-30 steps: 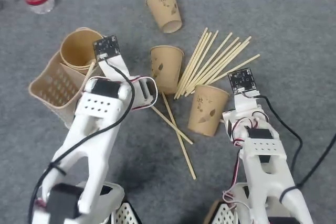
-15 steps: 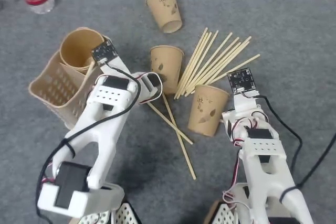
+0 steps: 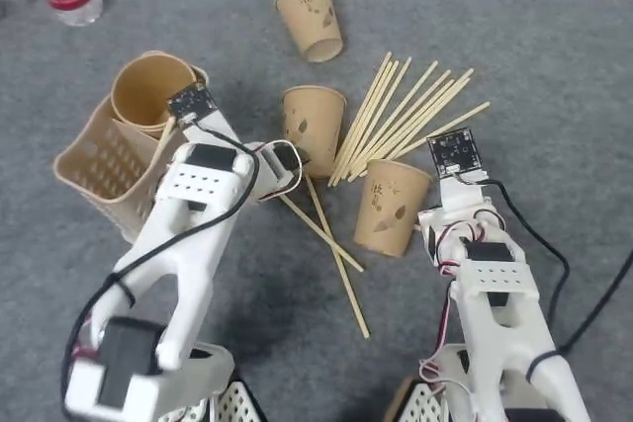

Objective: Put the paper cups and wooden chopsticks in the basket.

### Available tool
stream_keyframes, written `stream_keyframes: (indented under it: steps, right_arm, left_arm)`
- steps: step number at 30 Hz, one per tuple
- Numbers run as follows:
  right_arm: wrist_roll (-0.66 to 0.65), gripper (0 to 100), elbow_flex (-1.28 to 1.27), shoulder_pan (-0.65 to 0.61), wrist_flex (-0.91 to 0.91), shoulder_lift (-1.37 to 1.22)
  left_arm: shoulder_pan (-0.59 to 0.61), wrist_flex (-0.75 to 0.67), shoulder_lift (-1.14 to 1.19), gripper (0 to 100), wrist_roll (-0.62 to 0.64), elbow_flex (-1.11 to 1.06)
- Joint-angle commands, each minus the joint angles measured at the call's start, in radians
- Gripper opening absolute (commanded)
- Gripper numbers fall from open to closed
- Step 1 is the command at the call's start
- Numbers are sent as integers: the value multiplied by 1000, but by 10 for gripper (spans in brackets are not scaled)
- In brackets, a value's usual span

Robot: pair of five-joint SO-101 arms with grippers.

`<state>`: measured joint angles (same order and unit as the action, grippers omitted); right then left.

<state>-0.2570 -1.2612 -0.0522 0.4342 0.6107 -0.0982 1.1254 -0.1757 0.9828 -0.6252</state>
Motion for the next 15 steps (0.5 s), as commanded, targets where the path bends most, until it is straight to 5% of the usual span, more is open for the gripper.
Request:
stream_keyframes:
  steps: [1,9,15]
  right_arm:
    - [-12,10,60,-5,4,12]
    - [-12,10,55,-5,4,12]
    - [-12,10,54,-5,4,12]
  left_arm:
    - [-3,75,-221,400,-43,7]
    - [2,178,-575,400,-226,4]
    - [6,249,-554,400,-204,-33]
